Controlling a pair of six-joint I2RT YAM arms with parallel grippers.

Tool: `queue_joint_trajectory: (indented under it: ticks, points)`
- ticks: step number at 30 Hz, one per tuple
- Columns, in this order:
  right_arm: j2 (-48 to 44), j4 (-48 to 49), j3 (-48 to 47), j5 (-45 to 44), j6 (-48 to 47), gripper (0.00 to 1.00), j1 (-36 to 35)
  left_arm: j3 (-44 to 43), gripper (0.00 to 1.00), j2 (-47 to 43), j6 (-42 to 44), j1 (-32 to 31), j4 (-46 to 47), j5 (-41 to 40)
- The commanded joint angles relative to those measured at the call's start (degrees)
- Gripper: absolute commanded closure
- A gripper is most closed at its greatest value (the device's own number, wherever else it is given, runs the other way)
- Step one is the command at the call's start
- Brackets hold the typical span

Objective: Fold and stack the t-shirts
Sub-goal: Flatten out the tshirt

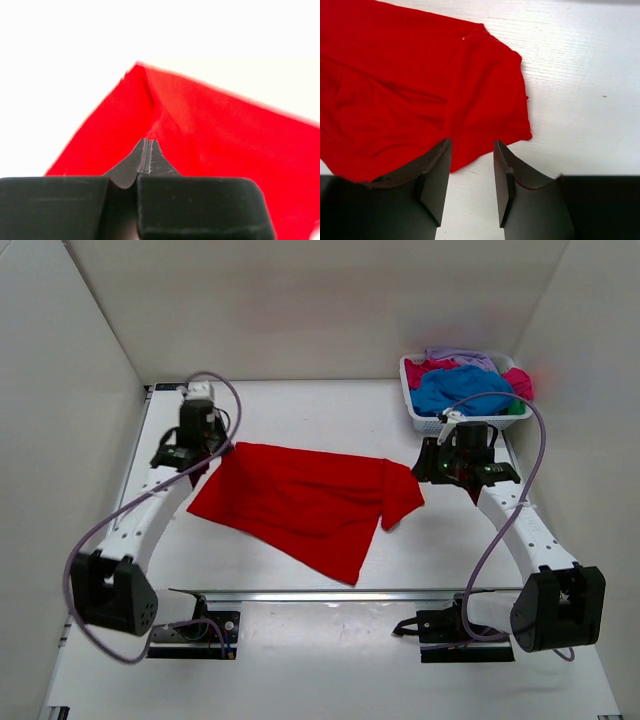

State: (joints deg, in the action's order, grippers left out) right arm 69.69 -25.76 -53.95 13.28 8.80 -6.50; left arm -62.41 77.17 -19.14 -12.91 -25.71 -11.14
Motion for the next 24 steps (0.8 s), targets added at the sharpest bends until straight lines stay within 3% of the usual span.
queue_joint_trajectory:
  ticks: [1, 4, 6, 15, 18, 24]
  points:
    - [-0.35, 0.1, -0.27, -1.32, 0.0, 0.63, 0.44, -9.1, 1.0, -6.41, -0.73, 1.92, 0.32, 0.94]
    - [-0.87, -0.6, -0.19, -0.8, 0.34, 0.63, -1.14, -15.0, 1.0, -4.4, 0.24, 1.05, -2.58, 0.59]
    - [-1.04, -0.52, -0.18, 0.08, 0.52, 0.68, -4.29, -16.51, 1.0, -4.48, 0.33, 0.78, -3.03, -0.11]
    - [1.5, 2.72, 4.46, -0.8, 6.66, 0.76, -26.44, -22.75, 1.0, -2.37, -0.64, 0.95, -3.9, 1.38]
    - [2.99, 5.97, 6.4, -1.06, 10.0, 0.75, -33.03, -22.05, 1.0, -3.07, -0.37, 1.22, -3.38, 1.55]
    - [9.58, 7.21, 5.53, -2.46, 11.5, 0.68, -39.63, -21.61, 1.0, -2.72, -0.02, 1.66, -4.52, 1.47]
